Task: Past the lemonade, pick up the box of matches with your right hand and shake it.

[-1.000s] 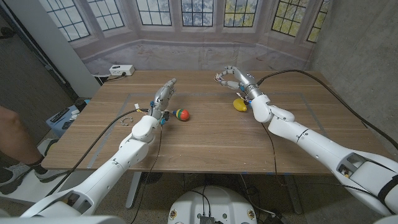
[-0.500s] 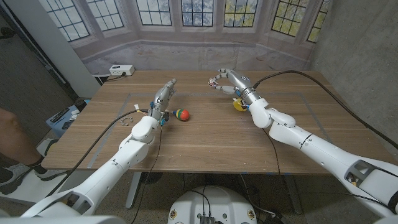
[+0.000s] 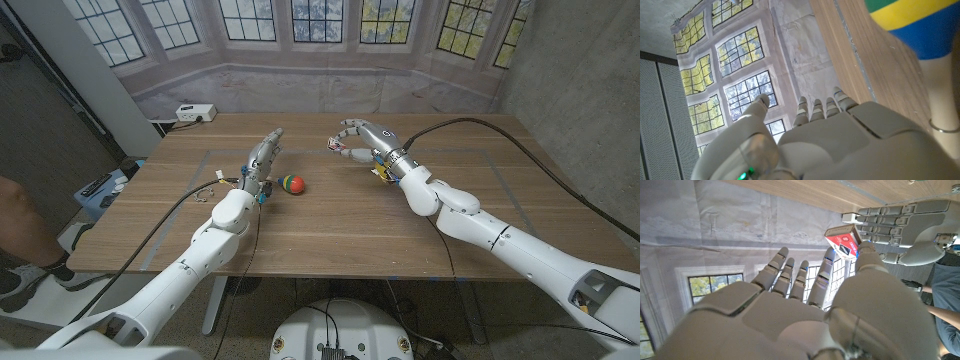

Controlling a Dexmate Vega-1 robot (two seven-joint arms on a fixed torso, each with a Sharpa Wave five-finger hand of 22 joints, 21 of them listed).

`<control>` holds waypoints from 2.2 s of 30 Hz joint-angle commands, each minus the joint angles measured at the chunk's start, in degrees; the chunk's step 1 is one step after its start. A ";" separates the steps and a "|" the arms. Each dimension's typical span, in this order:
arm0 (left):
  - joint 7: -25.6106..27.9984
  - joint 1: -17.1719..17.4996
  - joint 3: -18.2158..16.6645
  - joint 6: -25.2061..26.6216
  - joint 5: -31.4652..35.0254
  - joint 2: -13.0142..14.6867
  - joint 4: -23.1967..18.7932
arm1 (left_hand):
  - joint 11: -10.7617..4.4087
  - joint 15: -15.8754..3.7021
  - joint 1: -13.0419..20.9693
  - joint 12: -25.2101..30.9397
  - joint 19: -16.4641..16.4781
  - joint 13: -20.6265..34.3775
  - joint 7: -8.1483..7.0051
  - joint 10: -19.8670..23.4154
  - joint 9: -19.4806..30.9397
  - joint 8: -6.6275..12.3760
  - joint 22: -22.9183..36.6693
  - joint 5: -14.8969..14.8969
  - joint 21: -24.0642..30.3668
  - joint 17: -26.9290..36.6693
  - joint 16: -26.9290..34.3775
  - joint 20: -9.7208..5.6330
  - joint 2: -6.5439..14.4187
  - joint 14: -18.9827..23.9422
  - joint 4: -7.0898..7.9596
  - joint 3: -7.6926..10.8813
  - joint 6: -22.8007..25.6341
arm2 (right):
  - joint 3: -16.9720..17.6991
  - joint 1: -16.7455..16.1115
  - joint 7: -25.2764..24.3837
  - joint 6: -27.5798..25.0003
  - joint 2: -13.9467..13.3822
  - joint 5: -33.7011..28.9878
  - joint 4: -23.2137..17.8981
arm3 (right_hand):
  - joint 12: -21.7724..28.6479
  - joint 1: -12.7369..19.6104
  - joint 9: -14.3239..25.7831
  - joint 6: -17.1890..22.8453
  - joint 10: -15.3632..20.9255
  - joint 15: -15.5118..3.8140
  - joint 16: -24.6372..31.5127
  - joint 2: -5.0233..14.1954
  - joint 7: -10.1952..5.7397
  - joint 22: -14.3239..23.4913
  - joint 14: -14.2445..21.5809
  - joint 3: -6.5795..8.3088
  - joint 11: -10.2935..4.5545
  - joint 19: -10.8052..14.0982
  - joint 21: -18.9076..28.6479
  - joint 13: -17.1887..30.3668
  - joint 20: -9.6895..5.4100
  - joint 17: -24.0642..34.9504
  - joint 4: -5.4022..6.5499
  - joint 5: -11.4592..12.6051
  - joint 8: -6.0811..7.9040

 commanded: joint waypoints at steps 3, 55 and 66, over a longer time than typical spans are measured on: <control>0.70 0.39 0.58 0.94 0.72 -0.14 -1.50 | 0.14 0.11 0.47 -0.06 0.17 0.10 -0.17 0.26 0.23 0.02 0.11 0.25 -0.19 0.22 0.02 0.35 0.05 0.24 -0.22 0.13 0.39 | 1.46 -4.83 2.48 1.01 -3.47 -3.11 -6.17 | -0.03 -0.02 0.15 0.35 0.57 -1.91 0.31 0.22 -0.30 0.34 0.44 -0.28 0.01 0.04 0.16 0.31 0.14 0.03 -0.12 -0.20 0.00; 0.06 2.77 -0.10 0.54 1.08 1.88 -5.20 | 0.06 0.04 0.59 -0.13 0.22 0.11 -0.25 0.29 0.24 -0.06 0.12 0.25 -0.18 0.23 0.05 0.30 0.11 0.32 -0.23 0.02 0.45 | 4.10 -9.55 4.71 1.81 -3.62 -7.09 -10.01 | 0.03 0.08 0.18 0.62 1.03 -1.95 0.39 0.48 -0.37 0.35 0.94 -0.44 0.17 0.06 0.20 0.34 0.07 0.05 -0.20 -0.18 -0.31; -0.67 2.23 0.06 0.81 0.73 1.80 -4.49 | 0.03 0.09 0.62 -0.13 0.30 0.11 -0.23 0.32 0.24 -0.06 0.12 0.25 -0.15 0.23 0.05 0.40 0.11 0.35 -0.22 0.00 0.48 | 3.68 -8.35 6.08 0.75 -3.54 -7.51 -8.90 | 0.04 0.11 0.18 0.56 1.15 -1.92 0.40 0.50 -0.37 0.35 1.05 -0.49 0.17 0.08 0.21 0.35 0.06 0.05 -0.23 -0.18 -0.41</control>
